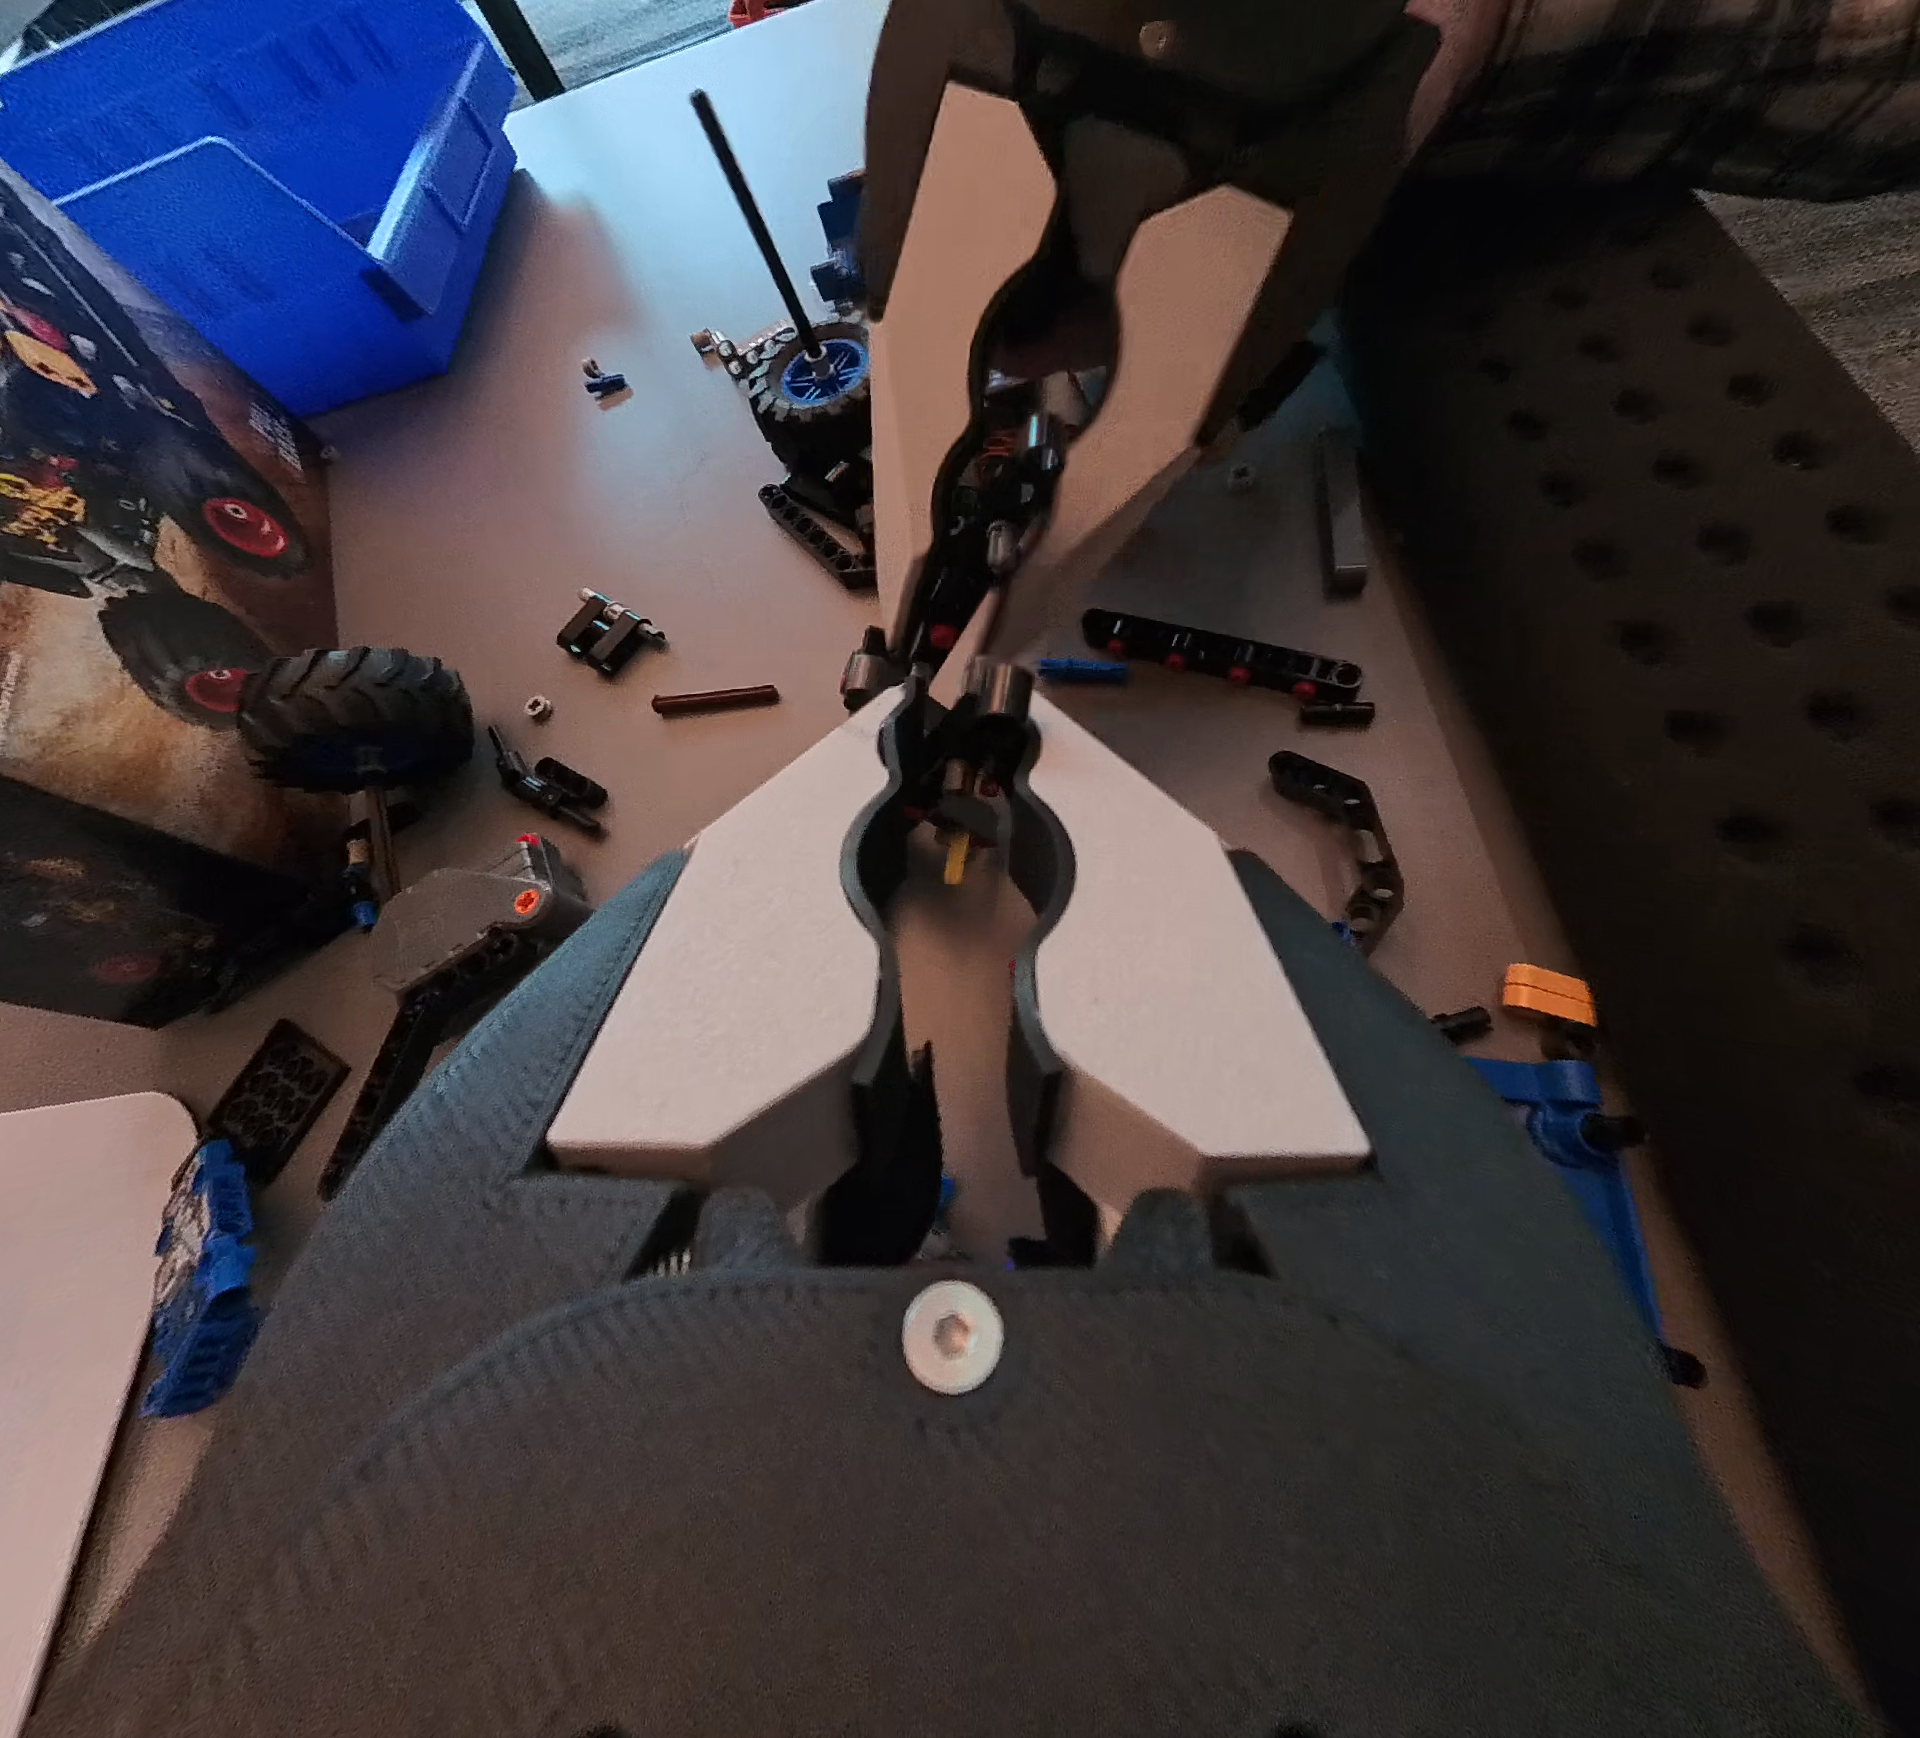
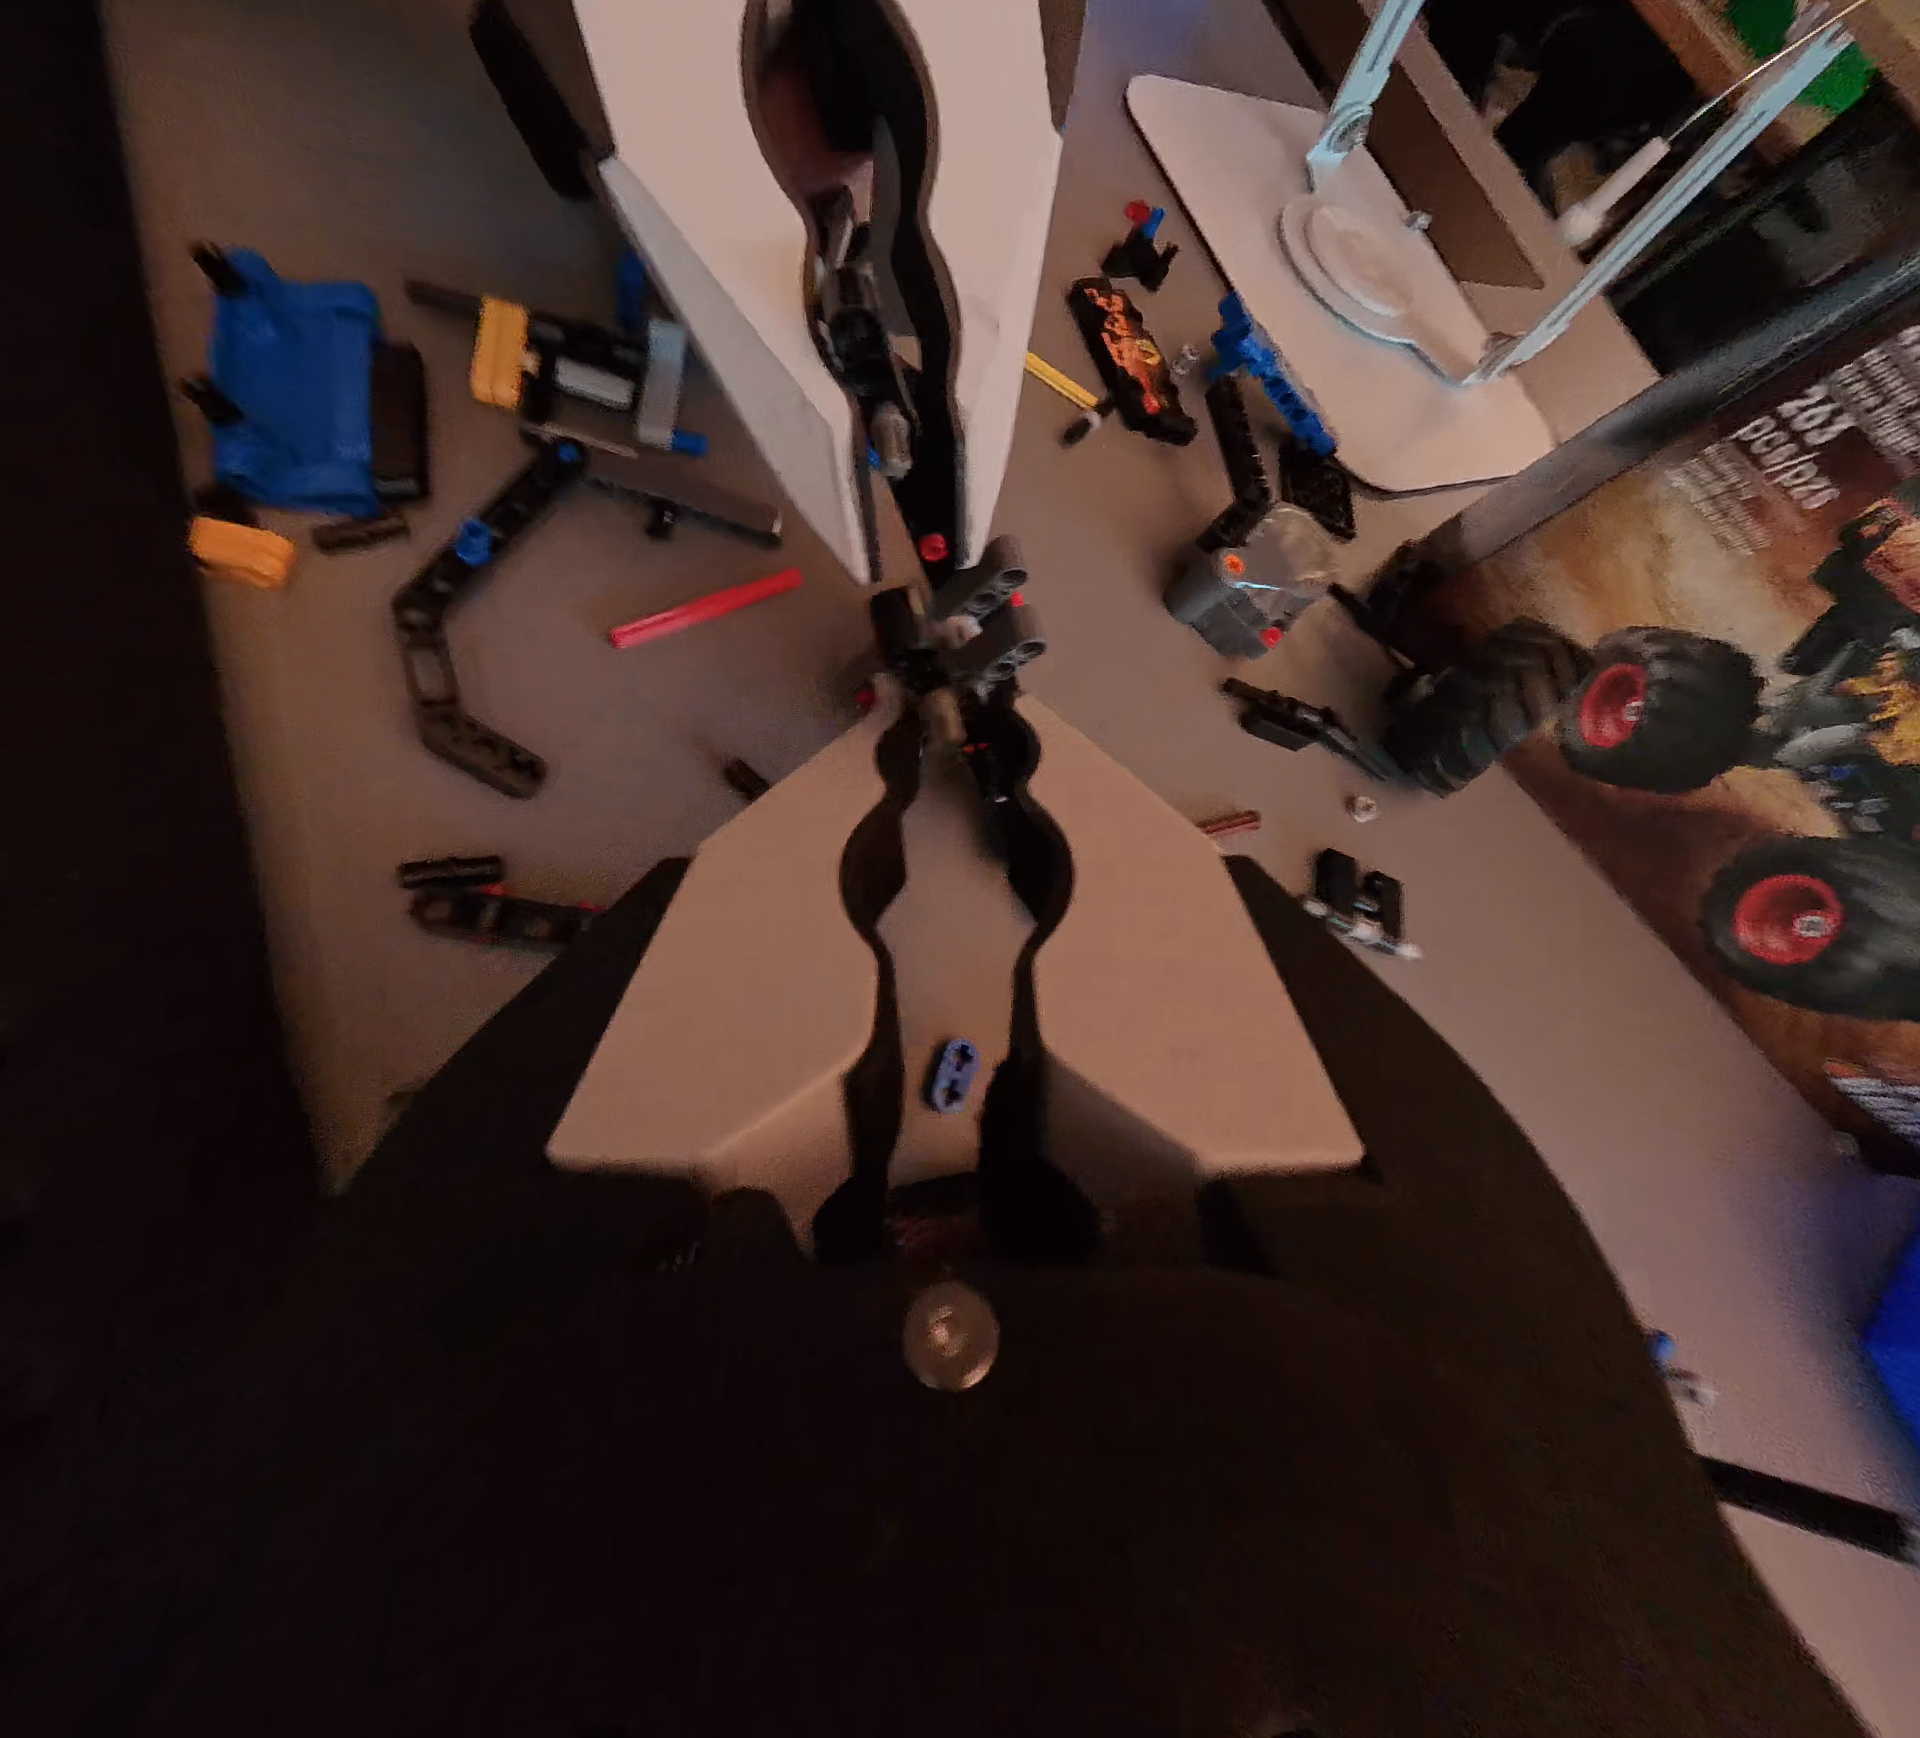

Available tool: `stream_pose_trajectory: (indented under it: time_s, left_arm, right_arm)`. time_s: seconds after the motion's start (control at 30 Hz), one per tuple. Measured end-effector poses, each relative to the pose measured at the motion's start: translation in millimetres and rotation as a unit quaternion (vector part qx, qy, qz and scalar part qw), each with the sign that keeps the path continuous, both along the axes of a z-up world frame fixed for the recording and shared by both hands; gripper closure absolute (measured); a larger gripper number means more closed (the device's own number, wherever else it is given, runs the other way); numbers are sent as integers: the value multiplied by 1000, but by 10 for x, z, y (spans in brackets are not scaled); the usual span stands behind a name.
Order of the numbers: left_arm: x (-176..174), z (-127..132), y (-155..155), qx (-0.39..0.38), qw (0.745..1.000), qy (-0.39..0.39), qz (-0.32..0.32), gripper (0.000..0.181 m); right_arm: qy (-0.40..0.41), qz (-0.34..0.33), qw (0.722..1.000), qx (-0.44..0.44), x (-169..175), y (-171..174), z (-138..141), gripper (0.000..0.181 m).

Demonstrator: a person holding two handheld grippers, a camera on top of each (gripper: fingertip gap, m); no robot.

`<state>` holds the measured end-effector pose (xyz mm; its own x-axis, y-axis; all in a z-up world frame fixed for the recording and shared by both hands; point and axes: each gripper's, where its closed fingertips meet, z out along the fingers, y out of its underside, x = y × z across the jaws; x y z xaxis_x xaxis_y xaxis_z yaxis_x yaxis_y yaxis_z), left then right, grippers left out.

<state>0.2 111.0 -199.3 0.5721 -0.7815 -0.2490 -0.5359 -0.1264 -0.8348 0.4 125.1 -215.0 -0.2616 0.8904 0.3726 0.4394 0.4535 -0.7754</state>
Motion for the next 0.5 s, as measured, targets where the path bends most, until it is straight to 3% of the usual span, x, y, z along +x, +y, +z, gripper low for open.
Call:
stream_pose_trajectory:
  time_s: [0.2,0.27,0.5]
  left_arm:
    - [-34,-76,45,23,998,57,16,175]
    - [-80,-69,46,38,996,77,18,176]
    - [-131,-51,-2,13,1000,23,-3,175]
  right_arm:
    - [-5,7,998,65,-20,13,10,176]
    - [-4,6,999,37,-3,11,25,176]
    - [17,30,998,-51,129,1,118,176]
